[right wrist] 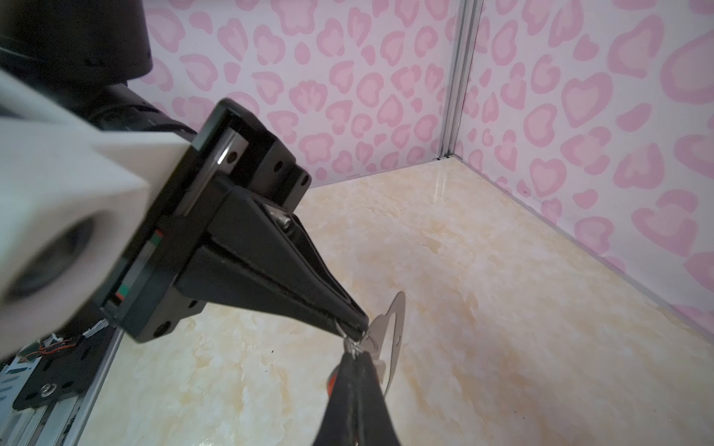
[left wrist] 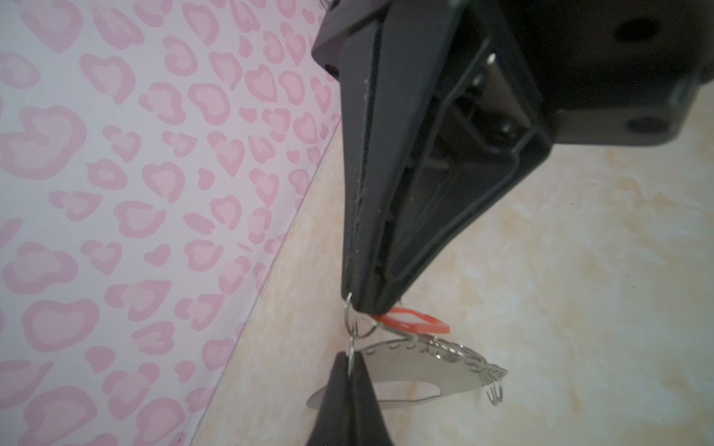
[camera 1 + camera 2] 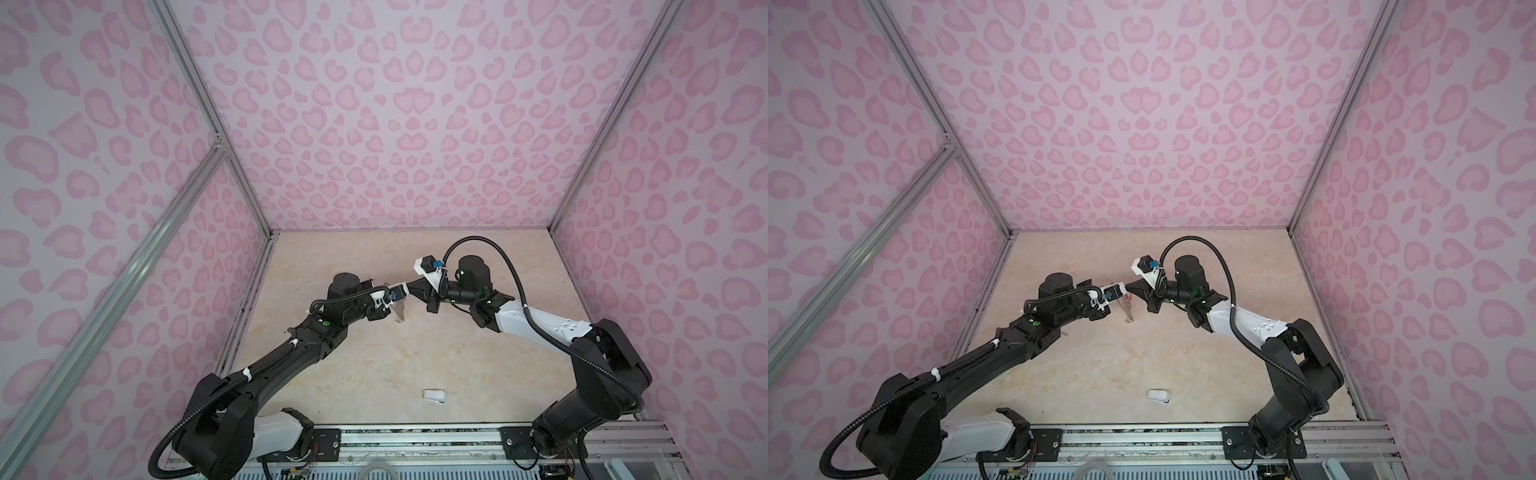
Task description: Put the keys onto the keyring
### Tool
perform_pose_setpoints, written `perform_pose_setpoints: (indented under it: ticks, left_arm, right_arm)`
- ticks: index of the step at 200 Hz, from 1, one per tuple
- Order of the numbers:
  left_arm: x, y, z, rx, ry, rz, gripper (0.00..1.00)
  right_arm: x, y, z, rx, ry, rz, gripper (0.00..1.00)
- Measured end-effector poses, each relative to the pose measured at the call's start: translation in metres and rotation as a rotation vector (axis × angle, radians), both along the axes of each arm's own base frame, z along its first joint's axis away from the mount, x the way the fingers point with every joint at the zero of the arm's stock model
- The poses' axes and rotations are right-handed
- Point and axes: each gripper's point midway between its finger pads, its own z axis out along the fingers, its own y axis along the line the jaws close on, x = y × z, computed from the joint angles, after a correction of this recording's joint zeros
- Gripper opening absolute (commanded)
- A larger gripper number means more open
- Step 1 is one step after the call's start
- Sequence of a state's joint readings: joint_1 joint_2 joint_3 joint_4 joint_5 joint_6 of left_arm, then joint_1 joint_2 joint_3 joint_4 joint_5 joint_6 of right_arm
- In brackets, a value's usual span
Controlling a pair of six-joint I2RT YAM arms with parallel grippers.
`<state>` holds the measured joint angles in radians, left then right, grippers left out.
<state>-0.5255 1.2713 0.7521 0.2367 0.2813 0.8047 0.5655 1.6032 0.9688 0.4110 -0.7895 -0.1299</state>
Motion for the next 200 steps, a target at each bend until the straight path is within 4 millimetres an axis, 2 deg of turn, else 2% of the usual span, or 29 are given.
perform_pose_setpoints:
  ticks: [112,200]
  left_arm:
    - [0.006,-0.005,0.008,-0.032,0.037,0.009,0.03]
    - [0.012,-0.004,0.000,-0.007,0.068,0.034,0.03]
  right_arm:
    - [0.008,-0.001,0.003,-0.021,-0.021,-0.038,0.00]
    - [0.012,-0.003,0.003,-0.015,-0.016,-0.069,0.00]
